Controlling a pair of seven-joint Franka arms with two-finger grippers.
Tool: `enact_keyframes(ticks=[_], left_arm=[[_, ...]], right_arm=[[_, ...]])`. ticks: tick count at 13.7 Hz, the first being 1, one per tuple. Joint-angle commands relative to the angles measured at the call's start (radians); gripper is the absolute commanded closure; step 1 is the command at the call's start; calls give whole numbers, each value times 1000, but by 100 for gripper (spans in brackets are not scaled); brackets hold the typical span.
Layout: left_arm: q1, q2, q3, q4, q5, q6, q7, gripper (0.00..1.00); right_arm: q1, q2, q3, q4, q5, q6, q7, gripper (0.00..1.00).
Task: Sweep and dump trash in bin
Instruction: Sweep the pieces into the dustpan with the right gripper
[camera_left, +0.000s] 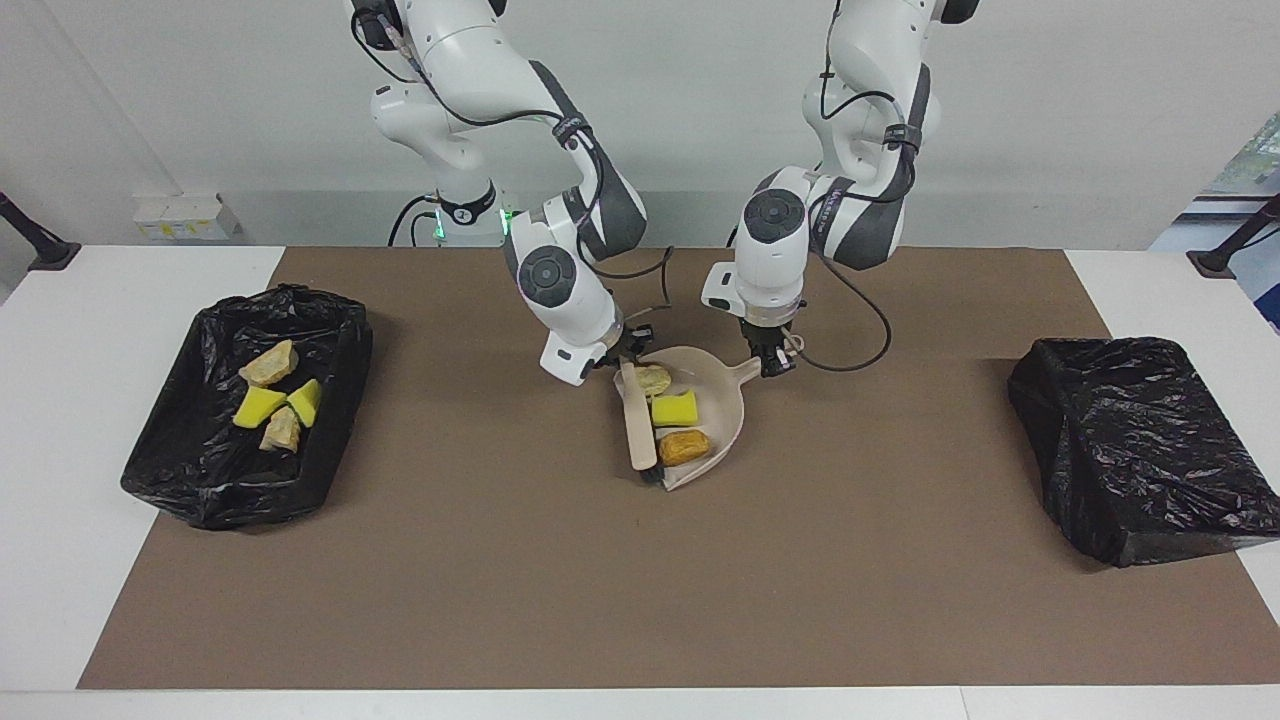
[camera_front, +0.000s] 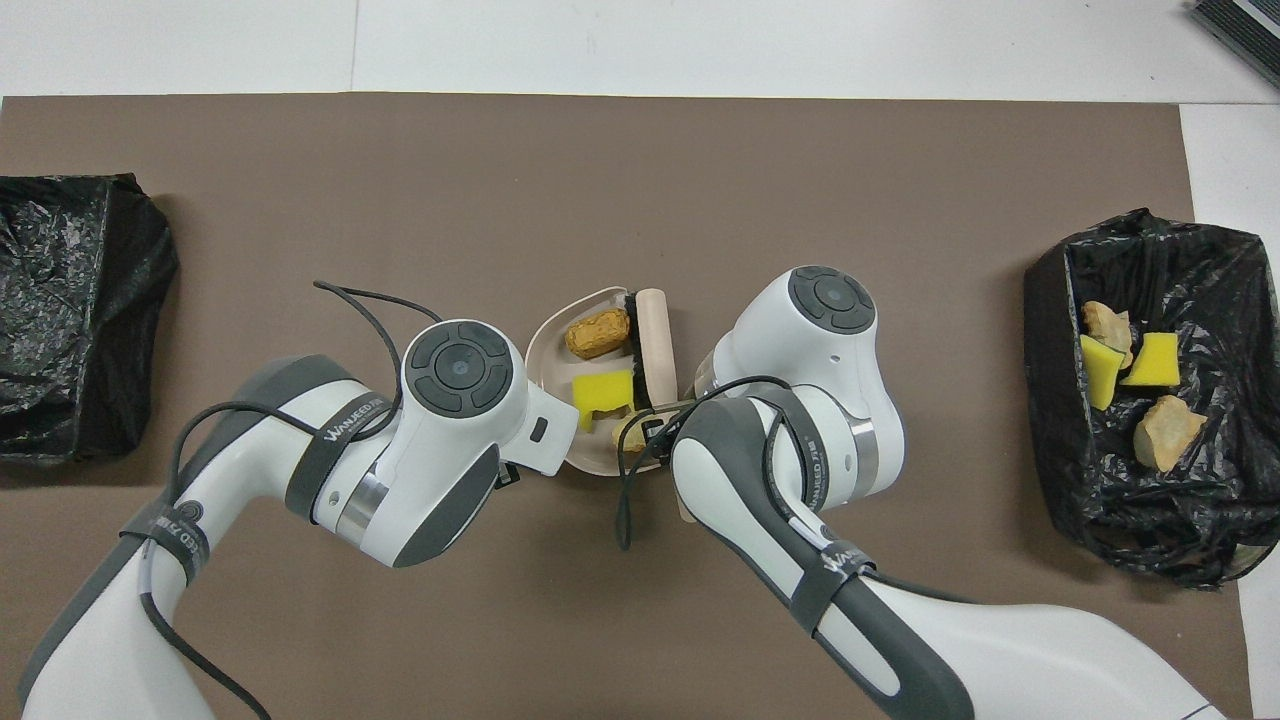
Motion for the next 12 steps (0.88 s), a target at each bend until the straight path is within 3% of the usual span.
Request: enact_keyframes(ticks=[1, 5, 7, 12], left_arm=[[5, -10, 7, -12, 27, -19, -2, 100], [38, -10, 7, -12, 27, -13, 137, 100], [58, -19, 7, -11, 27, -7, 179, 100], [198, -123, 7, -20, 26, -24, 416, 100]], right_arm=[[-11, -22, 5, -20, 49, -17, -46, 100], [-54, -86, -10, -12, 11, -123, -39, 100], [-109, -135, -9, -14, -71, -183, -37, 100], [-128, -227, -1, -52, -213, -283, 87, 100]])
